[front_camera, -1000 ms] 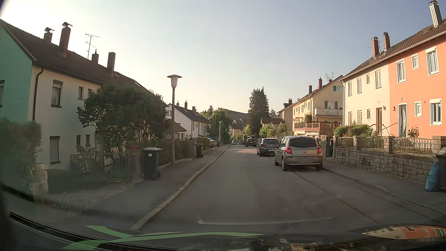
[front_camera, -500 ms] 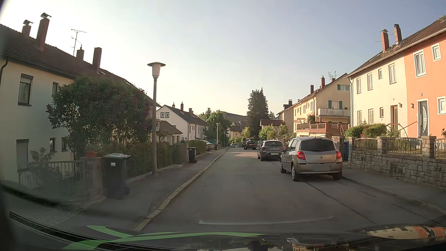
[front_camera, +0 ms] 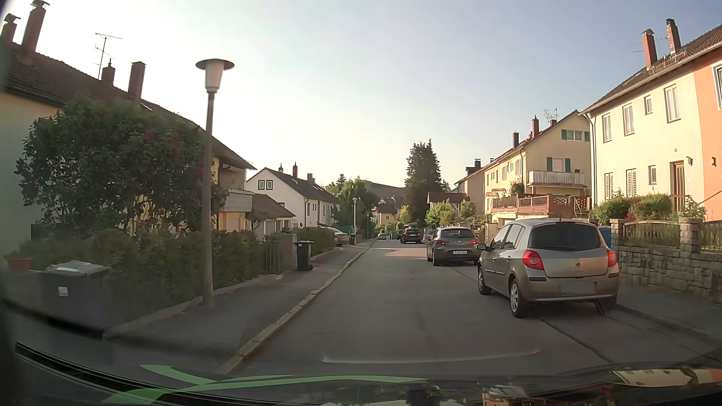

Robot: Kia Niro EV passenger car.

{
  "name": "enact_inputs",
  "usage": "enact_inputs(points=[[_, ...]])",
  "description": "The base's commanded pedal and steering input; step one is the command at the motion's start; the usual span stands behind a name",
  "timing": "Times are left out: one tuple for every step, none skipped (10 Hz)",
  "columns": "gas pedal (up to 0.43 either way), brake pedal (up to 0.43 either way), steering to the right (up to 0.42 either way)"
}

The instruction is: Follow the waypoints while adhering to traffic rules and regulations

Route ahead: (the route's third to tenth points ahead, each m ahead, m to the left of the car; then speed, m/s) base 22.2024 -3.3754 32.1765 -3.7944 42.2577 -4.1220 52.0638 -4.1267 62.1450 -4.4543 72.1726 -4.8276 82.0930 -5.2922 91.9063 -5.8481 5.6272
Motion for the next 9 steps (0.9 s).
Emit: enact_inputs(points=[[0.059,0.0,-0.011],[0.0,0.0,-0.009],[0.0,0.0,-0.008],[0.0,0.0,-0.008],[0.0,0.0,-0.007],[0.0,0.0,-0.005],[0.0,0.0,-0.004],[0.0,0.0,-0.003],[0.0,0.0,-0.002]])
